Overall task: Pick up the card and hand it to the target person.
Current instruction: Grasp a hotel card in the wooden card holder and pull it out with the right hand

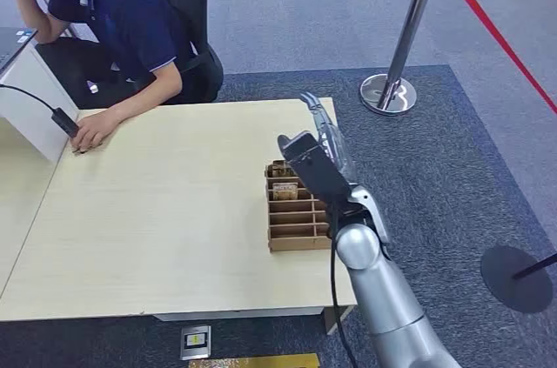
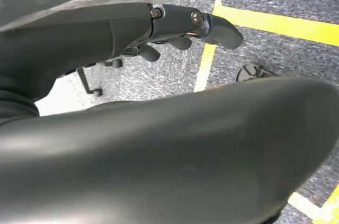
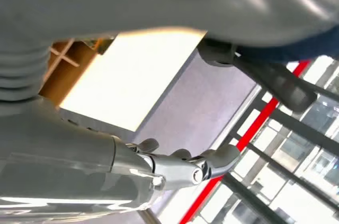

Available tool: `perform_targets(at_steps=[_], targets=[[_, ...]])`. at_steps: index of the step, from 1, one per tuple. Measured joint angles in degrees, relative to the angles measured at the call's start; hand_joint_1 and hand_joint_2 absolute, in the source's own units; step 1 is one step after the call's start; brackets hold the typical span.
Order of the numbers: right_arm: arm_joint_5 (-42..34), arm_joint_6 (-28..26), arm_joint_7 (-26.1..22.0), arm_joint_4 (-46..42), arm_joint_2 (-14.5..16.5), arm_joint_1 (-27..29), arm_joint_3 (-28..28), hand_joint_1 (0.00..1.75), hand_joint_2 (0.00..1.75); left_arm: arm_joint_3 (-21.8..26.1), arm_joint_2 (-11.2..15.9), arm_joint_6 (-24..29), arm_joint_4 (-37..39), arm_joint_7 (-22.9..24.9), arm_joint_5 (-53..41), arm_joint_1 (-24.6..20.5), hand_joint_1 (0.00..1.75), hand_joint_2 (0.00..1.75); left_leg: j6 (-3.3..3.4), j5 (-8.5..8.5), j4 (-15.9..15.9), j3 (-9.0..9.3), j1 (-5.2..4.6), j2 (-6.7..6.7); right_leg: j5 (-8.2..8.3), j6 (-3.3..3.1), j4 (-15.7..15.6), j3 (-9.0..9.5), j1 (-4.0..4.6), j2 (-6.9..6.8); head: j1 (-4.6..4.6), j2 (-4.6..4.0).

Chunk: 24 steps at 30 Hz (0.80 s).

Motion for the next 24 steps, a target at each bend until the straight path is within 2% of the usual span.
perform_targets(at_steps=[4, 10, 16, 20, 24], targets=[[3.49, -2.91, 1.71, 2.30, -0.04, -1.05, 2.65, 0.00, 1.75, 0.28, -0.03, 0.00, 0.14, -0.04, -0.23, -0.07, 0.00, 0.00, 0.00, 0.01, 0.00, -0.01, 0.00, -0.01, 0.00, 0.00, 0.00, -0.01, 0.00, 0.00, 0.00, 0.00], [11.00, -10.22, 5.53, 4.93, -0.55, -0.63, 5.11, 0.00, 1.75, 0.35, -0.04, 0.00, 0.23, -0.05, -0.31, -0.12, 0.00, 0.00, 0.01, 0.00, 0.00, -0.04, 0.00, -0.01, 0.00, 0.00, -0.03, -0.04, 0.00, 0.00, 0.00, 0.00], [25.71, -17.45, 12.99, 5.56, -1.26, 1.17, 5.89, 0.00, 1.75, 0.34, -0.06, -0.19, 0.27, -0.05, -0.82, -0.13, 0.00, 0.00, 0.01, 0.00, 0.01, -0.04, 0.00, 0.00, 0.01, 0.00, -0.03, -0.05, 0.00, 0.00, 0.00, 0.00], [36.73, -18.23, 17.42, 5.71, -1.69, 1.76, 6.83, 0.00, 1.75, 0.32, -0.07, -0.50, 0.28, -0.10, -1.44, -0.16, 0.00, 0.00, 0.01, 0.00, 0.01, -0.03, 0.00, 0.00, 0.01, -0.01, -0.03, -0.05, 0.00, 0.00, 0.00, 0.00], [43.68, -16.62, 18.74, 6.39, -1.85, 1.86, 8.25, 0.00, 1.75, 0.29, -0.06, -0.95, 0.29, -0.38, -1.76, -0.22, 0.00, 0.00, 0.00, 0.01, 0.01, -0.04, 0.00, 0.00, 0.01, -0.01, -0.02, -0.05, 0.00, 0.00, -0.01, 0.00]])
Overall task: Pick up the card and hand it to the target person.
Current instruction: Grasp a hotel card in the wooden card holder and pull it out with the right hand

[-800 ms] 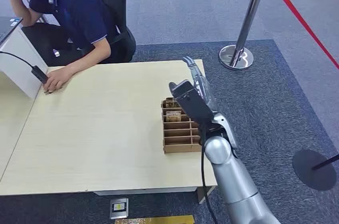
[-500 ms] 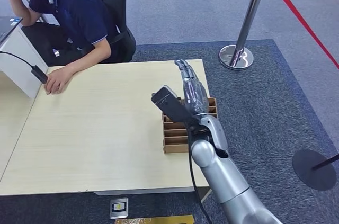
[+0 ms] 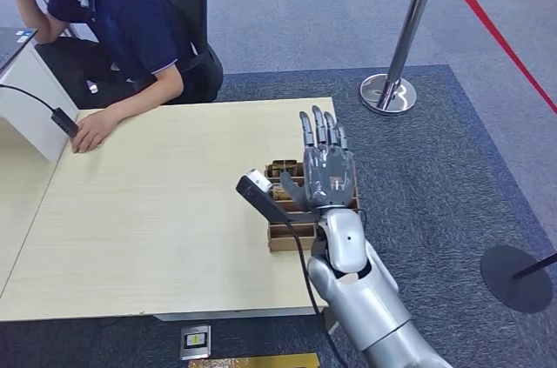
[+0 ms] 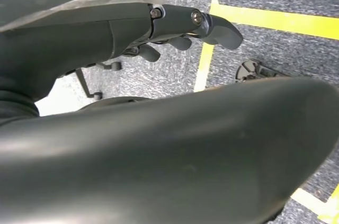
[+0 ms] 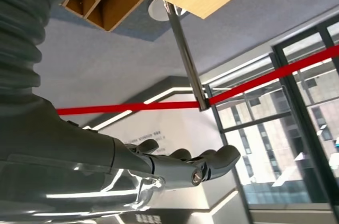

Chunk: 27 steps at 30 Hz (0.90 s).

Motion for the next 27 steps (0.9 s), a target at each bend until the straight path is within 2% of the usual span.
perform_targets(at_steps=[4, 12, 13, 16, 17, 19, 27], targets=[[2.07, 1.22, -1.34, 1.16, -0.09, -0.06, 0.92, 0.00, 1.75, -0.01, 0.01, -0.15, 0.01, -0.20, -0.05, -0.03, 0.00, 0.00, 0.00, 0.00, 0.00, -0.01, 0.00, 0.00, 0.00, 0.00, 0.00, 0.00, 0.00, 0.00, 0.01, 0.00], [-3.61, 2.60, -8.00, 2.70, 0.04, -0.13, 1.42, 0.00, 1.75, -0.01, 0.01, -0.17, 0.01, -0.27, 0.25, -0.04, 0.00, 0.00, 0.00, 0.00, 0.00, -0.01, 0.00, 0.00, 0.00, 0.00, 0.00, 0.00, 0.00, 0.00, 0.01, 0.00], [-4.07, 2.77, -8.20, 2.85, 0.11, -0.13, 1.43, 0.23, 1.75, -0.01, 0.01, -0.19, 0.01, -0.27, 0.29, -0.04, 0.00, 0.00, 0.00, 0.00, 0.00, -0.01, 0.00, 0.00, 0.00, 0.00, 0.00, 0.00, 0.00, 0.00, 0.01, 0.00], [-5.25, 2.96, -8.34, 3.44, 0.24, -0.17, 1.42, 1.28, 1.75, -0.01, 0.02, -0.25, 0.01, -0.27, 0.35, -0.04, 0.00, 0.00, 0.00, 0.00, 0.00, -0.01, 0.00, 0.00, 0.00, 0.00, 0.00, 0.00, 0.00, 0.00, 0.01, 0.00], [-5.58, 2.93, -8.34, 3.72, 0.26, -0.22, 1.42, 1.43, 1.75, -0.01, 0.03, -0.25, 0.01, -0.27, 0.35, -0.04, 0.00, 0.00, 0.00, 0.00, 0.00, -0.02, 0.00, 0.00, 0.00, 0.00, 0.00, -0.01, 0.00, 0.00, 0.01, 0.00], [-6.23, 2.82, -8.34, 4.48, 0.32, -0.41, 1.42, 1.50, 1.75, 0.01, 0.07, -0.25, 0.03, -0.27, 0.34, -0.05, 0.00, 0.00, 0.00, 0.00, 0.00, -0.03, 0.00, 0.00, 0.00, 0.00, 0.00, -0.02, 0.00, 0.00, 0.01, 0.00], [-7.47, 2.40, -7.91, 7.64, 0.43, -0.65, 1.22, 1.36, 1.75, -0.01, 0.10, -0.27, 0.16, -0.27, 0.10, -0.05, 0.00, 0.00, 0.00, 0.00, 0.00, -0.04, 0.00, 0.00, 0.01, 0.00, -0.01, -0.02, 0.00, 0.00, 0.01, 0.00]])
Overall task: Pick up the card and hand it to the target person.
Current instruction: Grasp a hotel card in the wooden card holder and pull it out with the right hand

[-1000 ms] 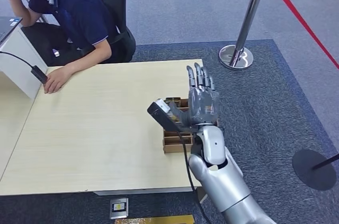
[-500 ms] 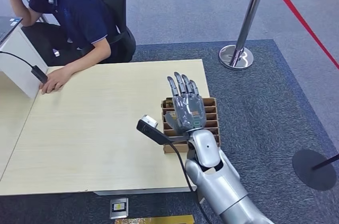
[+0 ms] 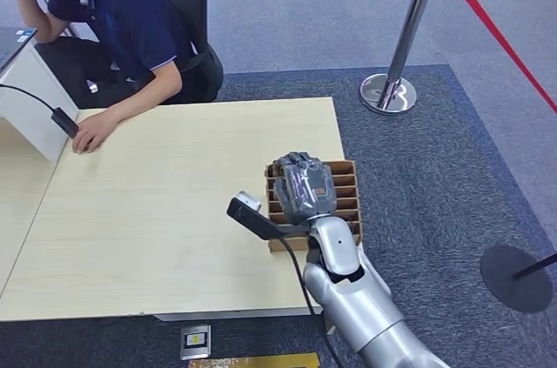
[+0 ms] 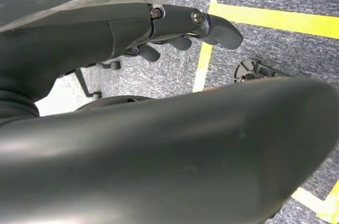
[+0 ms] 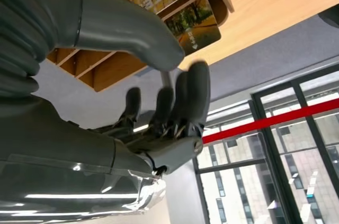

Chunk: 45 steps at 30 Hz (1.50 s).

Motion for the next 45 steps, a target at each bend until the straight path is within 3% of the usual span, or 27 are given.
perform_targets(at_steps=[6, 11, 14, 19, 28, 38, 45], targets=[[0.93, 0.04, 1.01, 3.22, 0.83, -0.78, -0.31, 1.29, 1.75, -0.01, 0.00, -0.16, 0.03, 0.00, -0.49, -0.01, 0.00, 0.00, 0.00, 0.00, 0.00, 0.00, 0.00, 0.00, 0.00, 0.00, 0.00, -0.01, 0.00, 0.00, 0.00, 0.00], [1.11, -0.01, 1.47, 5.46, 1.52, -1.34, -0.51, 0.89, 1.75, -0.02, 0.00, -0.16, 0.05, 0.00, -0.62, -0.02, 0.00, 0.00, 0.00, 0.00, 0.00, 0.00, 0.00, 0.00, 0.00, 0.00, 0.01, -0.01, 0.00, 0.00, 0.00, 0.00], [1.11, -0.17, 1.49, 6.42, 1.72, -1.69, -0.81, 0.79, 1.75, -0.02, 0.00, -0.16, 0.07, 0.00, -0.63, -0.02, 0.00, 0.00, 0.00, 0.00, 0.00, 0.00, 0.00, 0.00, 0.00, 0.00, 0.00, -0.01, 0.00, 0.00, 0.00, 0.00], [1.52, -0.57, 1.48, 7.60, 1.87, -2.24, -1.34, 0.73, 1.75, -0.04, 0.00, -0.26, 0.07, 0.00, -0.78, -0.02, 0.00, 0.00, 0.00, 0.00, 0.00, 0.00, 0.00, 0.00, 0.00, 0.00, -0.01, -0.01, 0.00, 0.00, 0.00, 0.00], [2.14, -1.03, 1.66, 9.09, 1.85, -2.42, -2.82, 0.93, 1.75, -0.12, -0.02, -0.31, 0.07, 0.14, -1.10, -0.05, 0.00, 0.00, 0.00, 0.00, 0.00, 0.01, 0.00, 0.00, 0.00, 0.00, 0.00, -0.01, 0.00, 0.00, 0.00, 0.00], [2.28, -1.03, 1.71, 10.05, 1.84, -2.40, -3.75, 0.76, 1.75, -0.15, -0.02, -0.29, 0.07, 0.26, -1.43, -0.18, 0.00, 0.00, 0.00, 0.00, 0.00, 0.01, 0.00, 0.00, 0.01, 0.00, 0.00, -0.01, 0.00, 0.00, 0.01, 0.00], [2.27, -1.22, 1.64, 11.06, 1.85, -2.48, -3.88, 0.80, 1.75, -0.17, -0.04, 0.06, 0.07, 0.61, -1.57, -0.34, 0.00, 0.00, 0.00, 0.01, 0.00, 0.01, 0.00, 0.00, 0.02, 0.01, 0.00, -0.01, 0.00, 0.00, 0.00, 0.00]])
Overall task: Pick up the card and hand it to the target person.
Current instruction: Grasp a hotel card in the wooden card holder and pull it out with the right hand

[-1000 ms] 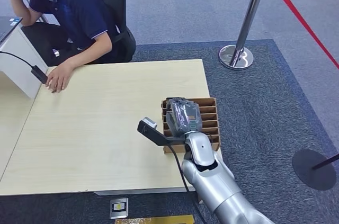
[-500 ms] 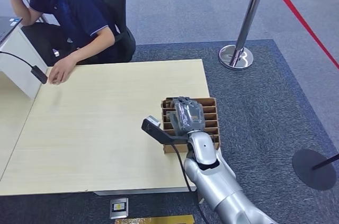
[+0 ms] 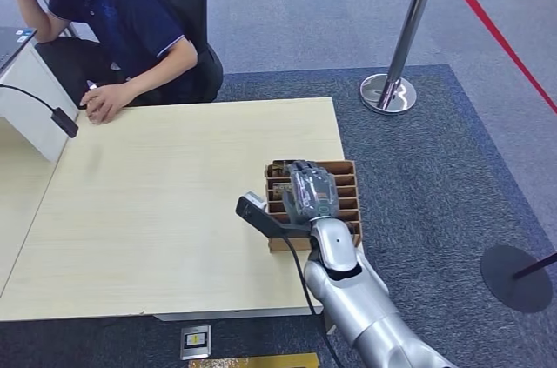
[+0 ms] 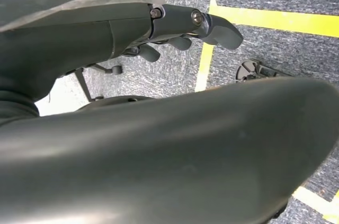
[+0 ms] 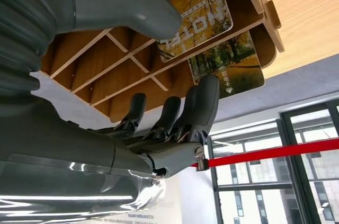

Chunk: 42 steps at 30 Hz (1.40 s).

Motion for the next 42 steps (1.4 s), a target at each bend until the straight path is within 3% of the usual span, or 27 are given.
perform_targets(at_steps=[24, 42], targets=[[0.13, 0.04, -0.01, 1.58, 0.26, -0.44, -0.42, 0.89, 1.75, -0.25, -0.02, 0.22, 0.02, 0.42, -0.37, -0.58, 0.00, 0.00, 0.00, 0.00, 0.00, 0.00, 0.00, 0.00, 0.01, 0.00, 0.00, 0.00, 0.00, 0.00, 0.01, 0.00], [0.65, 0.49, 0.31, 2.81, 1.16, -1.26, -0.82, 0.84, 1.75, -0.33, -0.07, 0.23, 0.02, 0.75, -0.52, -0.68, 0.00, 0.00, 0.00, 0.01, 0.00, 0.00, 0.00, 0.00, 0.01, 0.00, 0.00, 0.00, 0.00, 0.00, 0.00, 0.00]])
